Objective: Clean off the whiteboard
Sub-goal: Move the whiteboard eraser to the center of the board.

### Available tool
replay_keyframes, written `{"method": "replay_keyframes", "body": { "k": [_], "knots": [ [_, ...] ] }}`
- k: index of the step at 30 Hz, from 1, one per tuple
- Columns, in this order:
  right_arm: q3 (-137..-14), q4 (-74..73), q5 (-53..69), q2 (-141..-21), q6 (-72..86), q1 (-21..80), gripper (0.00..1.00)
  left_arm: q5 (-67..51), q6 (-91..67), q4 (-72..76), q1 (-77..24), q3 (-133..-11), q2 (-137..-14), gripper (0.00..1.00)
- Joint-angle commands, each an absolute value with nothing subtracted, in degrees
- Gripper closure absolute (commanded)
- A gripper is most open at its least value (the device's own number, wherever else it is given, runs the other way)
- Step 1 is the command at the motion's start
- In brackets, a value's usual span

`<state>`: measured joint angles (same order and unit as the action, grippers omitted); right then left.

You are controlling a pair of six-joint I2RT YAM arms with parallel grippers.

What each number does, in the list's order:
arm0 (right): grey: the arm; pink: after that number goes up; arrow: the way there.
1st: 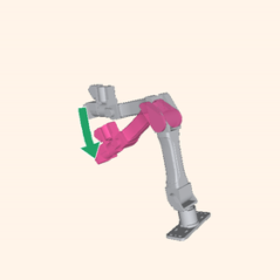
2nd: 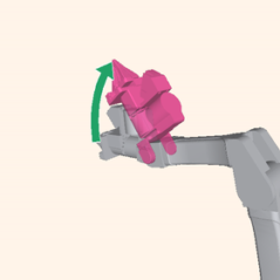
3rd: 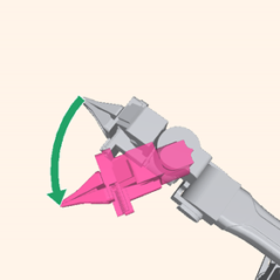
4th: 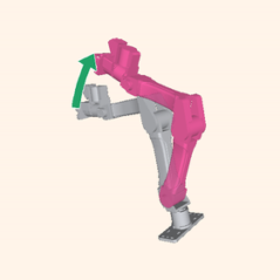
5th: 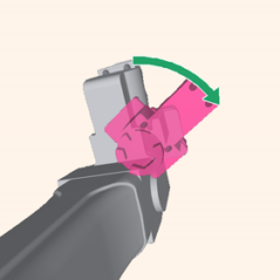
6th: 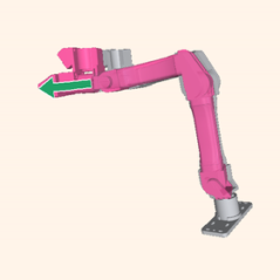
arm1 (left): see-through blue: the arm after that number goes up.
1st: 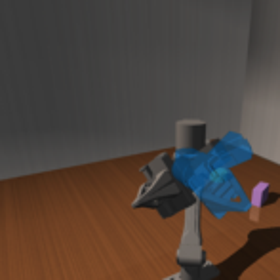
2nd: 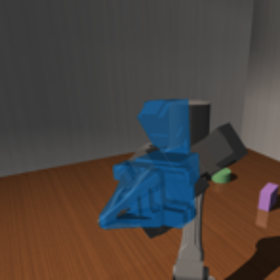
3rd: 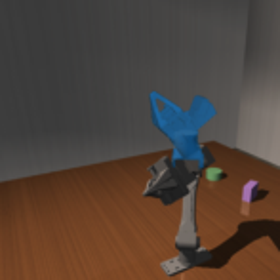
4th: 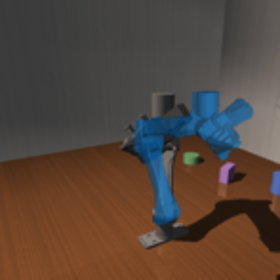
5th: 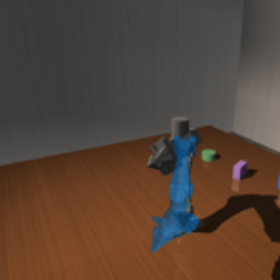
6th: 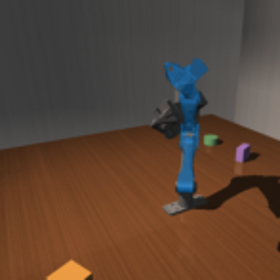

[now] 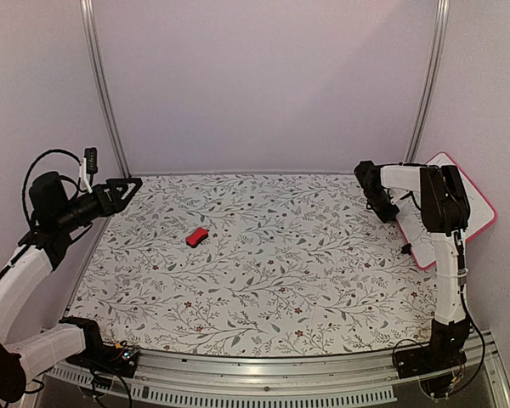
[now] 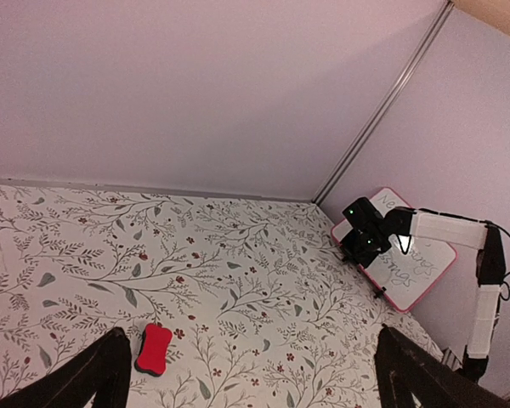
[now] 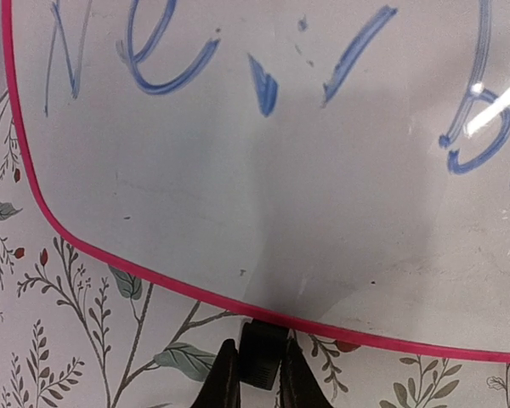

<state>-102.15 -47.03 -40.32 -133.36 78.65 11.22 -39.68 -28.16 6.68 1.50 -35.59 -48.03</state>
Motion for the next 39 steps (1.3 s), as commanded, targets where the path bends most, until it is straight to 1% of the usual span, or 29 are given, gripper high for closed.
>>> {"method": "replay_keyframes", "body": {
  "k": [1, 9, 16, 21, 39],
  "knots": [
    [-102.2, -49.0, -41.5, -134.7, 77.3, 11.8, 0.97, -40.3, -28.6, 8.4, 1.6, -34.7, -47.8, 0.0],
    [-97.2, -46.6, -39.9, -132.1, 78.0, 14.5, 0.99, -40.6, -28.9, 8.7, 1.8, -34.5, -47.6, 0.0],
    [-95.5, -45.7, -39.8, -131.0, 77.0, 17.7, 0.99, -40.3, -28.9, 8.7, 1.9, -34.5, -47.5, 0.0],
    [-91.8, -42.5, -38.6, -129.2, 75.9, 19.5, 1.0, -40.3, -28.8, 8.7, 1.9, -34.5, -47.4, 0.0],
    [-87.0, -35.6, -38.2, -126.8, 68.7, 31.3, 1.0, -40.0, -28.8, 8.6, 2.1, -34.4, -47.1, 0.0]
  ]
}}
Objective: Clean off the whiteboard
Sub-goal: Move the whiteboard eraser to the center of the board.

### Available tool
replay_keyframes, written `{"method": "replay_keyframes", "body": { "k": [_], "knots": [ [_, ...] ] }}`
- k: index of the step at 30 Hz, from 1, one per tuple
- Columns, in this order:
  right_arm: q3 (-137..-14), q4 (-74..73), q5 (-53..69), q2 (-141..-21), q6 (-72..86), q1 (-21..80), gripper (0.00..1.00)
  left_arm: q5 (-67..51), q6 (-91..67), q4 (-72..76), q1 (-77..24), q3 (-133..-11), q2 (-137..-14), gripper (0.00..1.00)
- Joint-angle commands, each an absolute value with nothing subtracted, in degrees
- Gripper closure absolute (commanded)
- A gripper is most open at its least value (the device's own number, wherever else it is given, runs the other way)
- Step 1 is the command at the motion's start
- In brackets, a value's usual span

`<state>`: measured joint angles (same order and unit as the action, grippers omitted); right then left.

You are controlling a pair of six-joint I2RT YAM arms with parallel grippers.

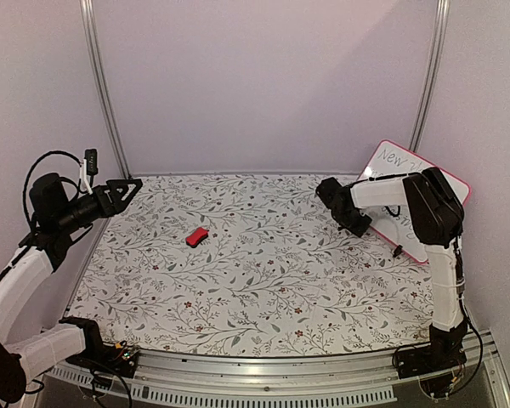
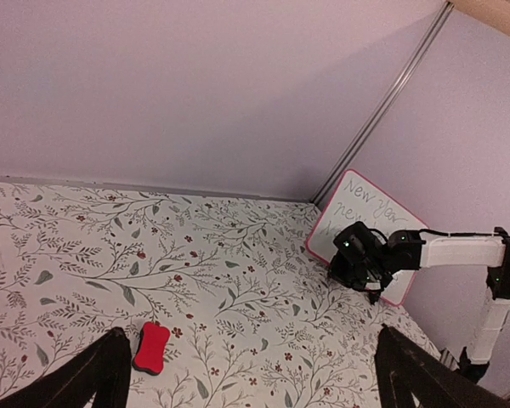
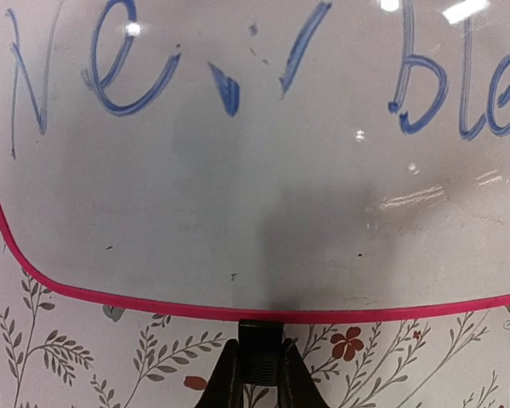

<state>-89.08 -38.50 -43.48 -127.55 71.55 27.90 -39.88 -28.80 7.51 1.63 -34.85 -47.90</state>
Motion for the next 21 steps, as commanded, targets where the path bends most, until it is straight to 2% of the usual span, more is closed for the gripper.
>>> {"method": "replay_keyframes", "body": {
  "k": [1, 21],
  "knots": [
    [-86.7, -35.1, -38.0, -126.7, 68.2, 31.9, 1.0, -39.9, -28.8, 8.6, 2.1, -34.4, -47.1, 0.0],
    [-86.0, -30.2, -36.1, -126.9, 62.4, 42.1, 1.0, -39.9, -28.8, 8.6, 2.1, -34.4, -47.0, 0.0]
  ]
}}
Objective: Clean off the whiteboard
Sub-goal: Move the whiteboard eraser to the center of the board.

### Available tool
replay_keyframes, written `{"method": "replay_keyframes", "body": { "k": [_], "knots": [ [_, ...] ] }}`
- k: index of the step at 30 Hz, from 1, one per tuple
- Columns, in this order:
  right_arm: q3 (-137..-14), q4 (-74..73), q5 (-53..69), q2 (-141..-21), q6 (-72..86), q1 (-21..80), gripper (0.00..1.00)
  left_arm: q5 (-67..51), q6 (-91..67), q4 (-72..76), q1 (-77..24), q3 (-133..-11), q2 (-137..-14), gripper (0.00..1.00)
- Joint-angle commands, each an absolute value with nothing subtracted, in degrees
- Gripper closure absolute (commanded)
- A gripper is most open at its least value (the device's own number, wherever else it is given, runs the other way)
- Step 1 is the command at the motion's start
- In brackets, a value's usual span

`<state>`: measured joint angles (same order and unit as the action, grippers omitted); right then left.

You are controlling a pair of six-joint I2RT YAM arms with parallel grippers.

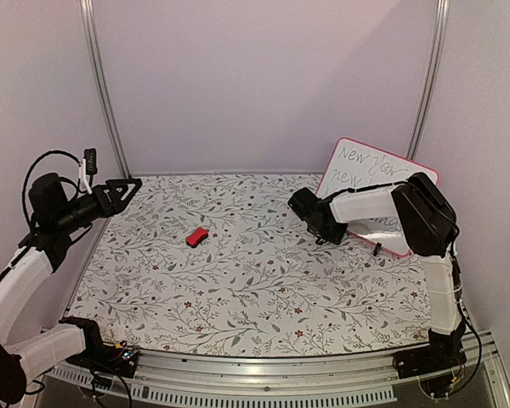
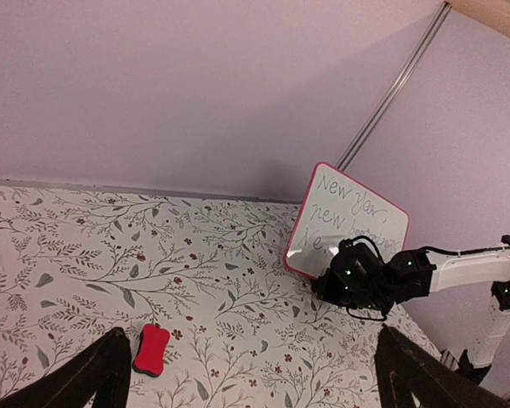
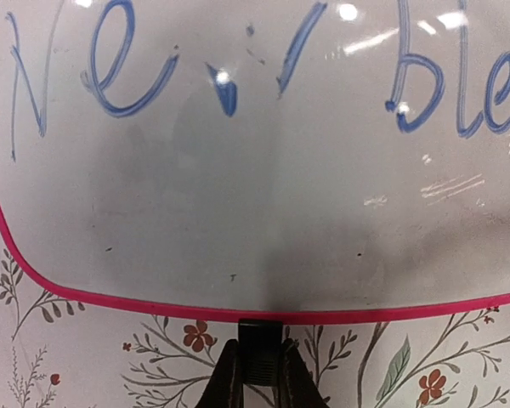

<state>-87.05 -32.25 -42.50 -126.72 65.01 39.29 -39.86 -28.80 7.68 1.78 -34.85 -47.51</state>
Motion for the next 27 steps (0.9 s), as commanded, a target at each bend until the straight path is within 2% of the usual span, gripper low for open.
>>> {"method": "replay_keyframes", "body": {
  "k": [1, 27],
  "knots": [
    [-86.0, -29.9, -36.1, -126.9, 62.0, 42.4, 1.0, -39.9, -28.8, 8.6, 2.1, -34.4, -47.0, 0.0],
    [-90.9, -21.3, -34.6, -130.0, 48.8, 51.1, 1.0, -39.9, -28.9, 8.6, 2.1, -34.4, -46.9, 0.0]
  ]
}}
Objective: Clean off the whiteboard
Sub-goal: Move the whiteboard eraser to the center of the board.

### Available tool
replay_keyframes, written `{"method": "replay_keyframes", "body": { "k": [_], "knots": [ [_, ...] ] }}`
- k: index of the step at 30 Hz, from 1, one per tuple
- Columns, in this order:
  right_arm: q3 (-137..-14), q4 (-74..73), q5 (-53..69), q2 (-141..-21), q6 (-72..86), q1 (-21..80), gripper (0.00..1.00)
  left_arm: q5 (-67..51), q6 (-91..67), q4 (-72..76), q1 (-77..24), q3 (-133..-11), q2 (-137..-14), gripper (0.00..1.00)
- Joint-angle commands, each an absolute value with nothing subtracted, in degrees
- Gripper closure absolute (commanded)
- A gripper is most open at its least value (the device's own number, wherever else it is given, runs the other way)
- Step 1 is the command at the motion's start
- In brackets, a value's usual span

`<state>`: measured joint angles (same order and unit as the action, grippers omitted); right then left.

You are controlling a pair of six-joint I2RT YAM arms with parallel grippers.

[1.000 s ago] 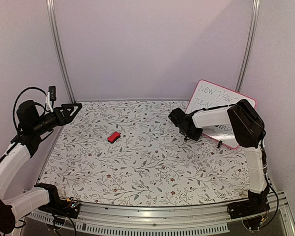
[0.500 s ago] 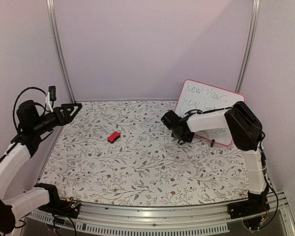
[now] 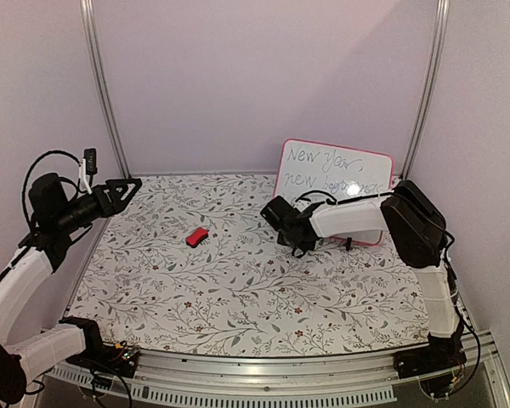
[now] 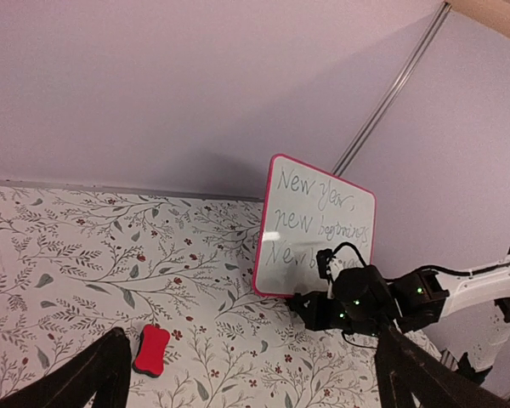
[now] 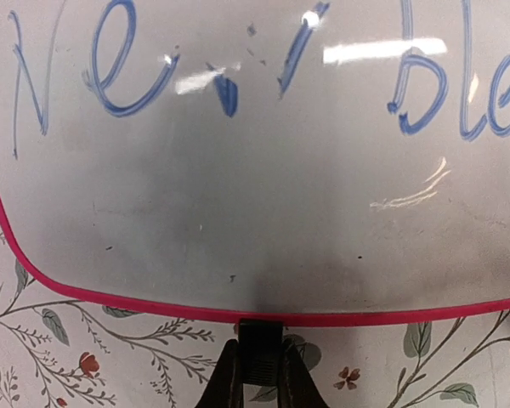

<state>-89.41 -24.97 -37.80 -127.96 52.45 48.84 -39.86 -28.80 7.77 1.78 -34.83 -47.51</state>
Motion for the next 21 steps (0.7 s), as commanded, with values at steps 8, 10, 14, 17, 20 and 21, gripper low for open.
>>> {"method": "replay_keyframes", "body": {
  "k": [8, 10, 14, 17, 20, 21],
  "knots": [
    [-91.5, -16.6, -32.9, -131.3, 42.7, 54.0, 1.0, -39.8, -28.9, 8.6, 2.1, -34.4, -46.8, 0.0],
    [-91.6, -15.7, -32.3, -131.6, 41.4, 54.5, 1.0, -39.8, -28.9, 8.6, 2.2, -34.3, -46.7, 0.0],
    [-91.7, -13.5, -31.0, -131.9, 38.9, 55.4, 0.99, -39.8, -28.9, 8.6, 2.1, -34.3, -46.6, 0.0],
    [-91.7, -11.8, -29.7, -132.1, 36.6, 56.0, 1.0, -39.8, -28.9, 8.6, 2.2, -34.3, -46.8, 0.0],
    [-92.2, -11.2, -28.7, -132.5, 34.6, 56.7, 1.0, -39.8, -28.9, 8.5, 2.2, -34.3, -46.7, 0.0],
    [-92.4, -11.0, -28.6, -132.7, 34.1, 56.9, 1.0, -39.9, -28.9, 8.5, 2.2, -34.3, -46.7, 0.0]
  ]
}}
